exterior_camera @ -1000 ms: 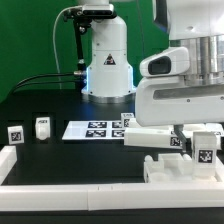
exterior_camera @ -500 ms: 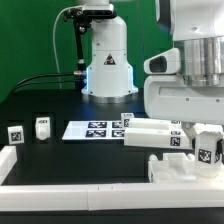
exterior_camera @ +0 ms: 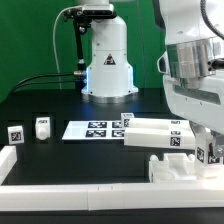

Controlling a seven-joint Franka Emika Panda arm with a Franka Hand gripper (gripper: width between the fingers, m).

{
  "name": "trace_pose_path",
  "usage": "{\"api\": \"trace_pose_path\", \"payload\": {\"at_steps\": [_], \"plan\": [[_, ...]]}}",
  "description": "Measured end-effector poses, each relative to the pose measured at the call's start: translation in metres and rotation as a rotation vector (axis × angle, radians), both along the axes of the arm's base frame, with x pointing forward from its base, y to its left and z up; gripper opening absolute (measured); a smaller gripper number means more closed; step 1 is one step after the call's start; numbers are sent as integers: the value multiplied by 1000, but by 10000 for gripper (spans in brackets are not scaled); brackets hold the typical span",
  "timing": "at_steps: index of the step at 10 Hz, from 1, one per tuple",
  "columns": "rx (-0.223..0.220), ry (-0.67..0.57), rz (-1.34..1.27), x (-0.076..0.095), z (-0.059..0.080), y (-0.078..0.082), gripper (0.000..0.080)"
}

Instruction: Assemble chair

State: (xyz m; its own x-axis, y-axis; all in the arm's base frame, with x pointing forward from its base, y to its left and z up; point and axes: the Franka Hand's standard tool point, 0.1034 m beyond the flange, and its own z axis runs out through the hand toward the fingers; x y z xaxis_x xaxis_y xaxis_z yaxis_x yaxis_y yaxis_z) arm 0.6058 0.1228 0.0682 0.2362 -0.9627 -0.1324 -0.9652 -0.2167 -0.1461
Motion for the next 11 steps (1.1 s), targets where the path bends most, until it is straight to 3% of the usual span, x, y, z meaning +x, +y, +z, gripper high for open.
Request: {"api": "trace_pose_path", "payload": {"at_steps": [1, 3, 4, 5, 8, 9, 11], "plan": [[-11, -11, 70, 0, 0, 0, 299], [-83, -75, 499, 1, 1, 1, 299], [-101, -79, 587, -1, 1, 3, 535], [-105, -82, 606, 0, 0, 1, 614], [-136, -113, 838, 0, 0, -2, 648], [-195, -140, 1132, 2, 3, -1, 648], [-193, -135, 1117, 1, 2, 1, 648]]}}
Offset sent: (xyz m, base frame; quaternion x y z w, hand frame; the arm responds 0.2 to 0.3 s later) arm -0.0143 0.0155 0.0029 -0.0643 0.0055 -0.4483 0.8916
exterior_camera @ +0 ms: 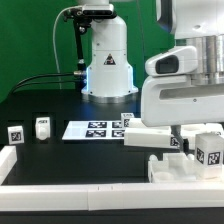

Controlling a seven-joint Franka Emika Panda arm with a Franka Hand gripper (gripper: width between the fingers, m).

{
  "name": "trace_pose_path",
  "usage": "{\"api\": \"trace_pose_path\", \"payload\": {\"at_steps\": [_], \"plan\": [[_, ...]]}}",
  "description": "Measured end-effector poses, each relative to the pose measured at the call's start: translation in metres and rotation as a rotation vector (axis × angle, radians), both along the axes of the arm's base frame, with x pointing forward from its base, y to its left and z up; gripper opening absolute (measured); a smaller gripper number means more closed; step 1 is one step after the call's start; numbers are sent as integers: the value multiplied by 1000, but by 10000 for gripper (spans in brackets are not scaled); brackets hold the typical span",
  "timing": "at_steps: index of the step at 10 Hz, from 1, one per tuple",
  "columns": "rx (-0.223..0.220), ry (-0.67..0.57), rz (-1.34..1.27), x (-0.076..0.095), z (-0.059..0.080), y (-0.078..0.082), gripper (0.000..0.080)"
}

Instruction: Assemble chair

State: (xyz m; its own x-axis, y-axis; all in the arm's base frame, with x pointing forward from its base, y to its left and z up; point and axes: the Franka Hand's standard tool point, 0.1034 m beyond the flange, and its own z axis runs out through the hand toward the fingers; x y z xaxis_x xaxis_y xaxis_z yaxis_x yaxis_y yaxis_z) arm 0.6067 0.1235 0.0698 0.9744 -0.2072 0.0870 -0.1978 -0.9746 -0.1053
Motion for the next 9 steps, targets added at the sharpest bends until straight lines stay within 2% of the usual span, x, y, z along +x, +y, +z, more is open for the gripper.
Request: {"api": "trace_pose_path", "payload": {"at_steps": [1, 2, 3, 4, 7, 8, 9], "plan": [[2, 1, -16, 0, 0, 0, 565], [8, 6, -62, 0, 0, 0, 430], [15, 13, -135, 0, 0, 0, 430], [26, 22, -249, 0, 0, 0, 285], [67, 75, -788, -4, -2, 2, 285], [103, 103, -977, -3, -1, 3, 285], [164, 131, -1158, 4, 3, 2, 285]]}}
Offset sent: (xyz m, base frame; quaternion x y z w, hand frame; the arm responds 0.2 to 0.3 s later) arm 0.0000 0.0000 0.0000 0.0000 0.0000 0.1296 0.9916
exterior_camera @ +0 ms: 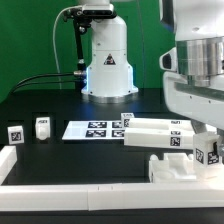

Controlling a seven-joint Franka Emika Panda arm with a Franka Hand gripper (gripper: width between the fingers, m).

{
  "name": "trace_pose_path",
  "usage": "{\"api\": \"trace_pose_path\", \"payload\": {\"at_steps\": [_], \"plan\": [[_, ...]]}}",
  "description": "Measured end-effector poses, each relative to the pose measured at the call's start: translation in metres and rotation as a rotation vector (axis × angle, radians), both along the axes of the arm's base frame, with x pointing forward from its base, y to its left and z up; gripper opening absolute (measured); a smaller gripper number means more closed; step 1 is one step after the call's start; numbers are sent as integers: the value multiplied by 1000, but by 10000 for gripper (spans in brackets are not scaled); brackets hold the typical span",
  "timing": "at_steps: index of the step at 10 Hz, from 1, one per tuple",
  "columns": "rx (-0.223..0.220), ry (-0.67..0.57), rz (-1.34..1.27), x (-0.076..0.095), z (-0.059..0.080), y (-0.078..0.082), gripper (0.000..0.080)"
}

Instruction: Assemble chair

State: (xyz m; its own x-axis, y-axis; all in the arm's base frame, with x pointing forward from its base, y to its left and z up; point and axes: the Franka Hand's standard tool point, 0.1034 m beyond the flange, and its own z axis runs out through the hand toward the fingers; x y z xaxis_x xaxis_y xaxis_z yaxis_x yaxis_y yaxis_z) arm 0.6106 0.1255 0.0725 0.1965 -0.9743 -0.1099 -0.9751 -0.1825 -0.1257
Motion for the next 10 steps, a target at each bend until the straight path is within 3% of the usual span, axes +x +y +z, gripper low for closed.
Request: {"api": "trace_pose_path", "payload": {"at_steps": [1, 3, 5, 6, 7, 8, 10], "plan": [[47, 18, -143, 0, -1, -2, 285], [43, 17, -124, -1, -3, -1, 285], [-14, 5, 176, -6, -5, 0, 291], [-35, -27, 372, -4, -5, -3, 501], [-47, -45, 537, -3, -4, -6, 501], [-51, -50, 625, -4, -5, -8, 616], [-64, -66, 745, -4, -5, -9, 643]]}}
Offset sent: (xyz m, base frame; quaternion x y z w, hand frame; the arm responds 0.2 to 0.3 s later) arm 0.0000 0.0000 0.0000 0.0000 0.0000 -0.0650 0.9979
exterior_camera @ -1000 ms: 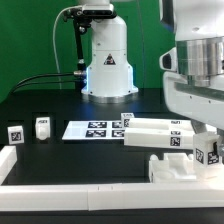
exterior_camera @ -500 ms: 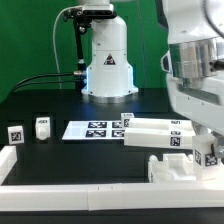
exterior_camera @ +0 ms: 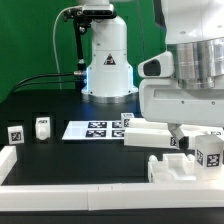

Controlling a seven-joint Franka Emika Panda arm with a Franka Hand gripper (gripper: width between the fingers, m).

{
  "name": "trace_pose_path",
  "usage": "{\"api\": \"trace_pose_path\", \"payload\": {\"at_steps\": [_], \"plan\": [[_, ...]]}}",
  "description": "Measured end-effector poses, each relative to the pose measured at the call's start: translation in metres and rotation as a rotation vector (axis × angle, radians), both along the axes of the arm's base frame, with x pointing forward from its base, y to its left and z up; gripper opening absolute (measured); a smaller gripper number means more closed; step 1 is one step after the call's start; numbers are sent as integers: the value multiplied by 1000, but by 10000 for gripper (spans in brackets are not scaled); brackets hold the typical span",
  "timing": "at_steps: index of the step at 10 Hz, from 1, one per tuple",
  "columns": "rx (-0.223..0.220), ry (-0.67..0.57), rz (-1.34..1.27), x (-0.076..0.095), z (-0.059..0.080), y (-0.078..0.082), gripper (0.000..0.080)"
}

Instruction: Assemble chair

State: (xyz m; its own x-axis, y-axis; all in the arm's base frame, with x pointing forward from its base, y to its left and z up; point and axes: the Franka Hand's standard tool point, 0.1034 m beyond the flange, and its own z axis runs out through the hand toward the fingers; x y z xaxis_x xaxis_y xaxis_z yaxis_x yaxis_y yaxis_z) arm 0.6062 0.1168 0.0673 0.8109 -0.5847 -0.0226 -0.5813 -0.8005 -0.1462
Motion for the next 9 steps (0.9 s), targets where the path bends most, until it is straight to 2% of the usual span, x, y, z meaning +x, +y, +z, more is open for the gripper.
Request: {"api": "trace_pose_path", "payload": {"at_steps": [1, 3, 5, 6, 7, 9], "plan": [[-12, -10, 81, 0, 0, -2, 649], [-79, -98, 340, 4, 4, 2, 649], [-67, -80, 259, 2, 2, 0, 647], [-64, -77, 235, 2, 2, 1, 535], [-57, -70, 166, 2, 2, 1, 383], [-41, -52, 20, 2, 2, 2, 373]]}}
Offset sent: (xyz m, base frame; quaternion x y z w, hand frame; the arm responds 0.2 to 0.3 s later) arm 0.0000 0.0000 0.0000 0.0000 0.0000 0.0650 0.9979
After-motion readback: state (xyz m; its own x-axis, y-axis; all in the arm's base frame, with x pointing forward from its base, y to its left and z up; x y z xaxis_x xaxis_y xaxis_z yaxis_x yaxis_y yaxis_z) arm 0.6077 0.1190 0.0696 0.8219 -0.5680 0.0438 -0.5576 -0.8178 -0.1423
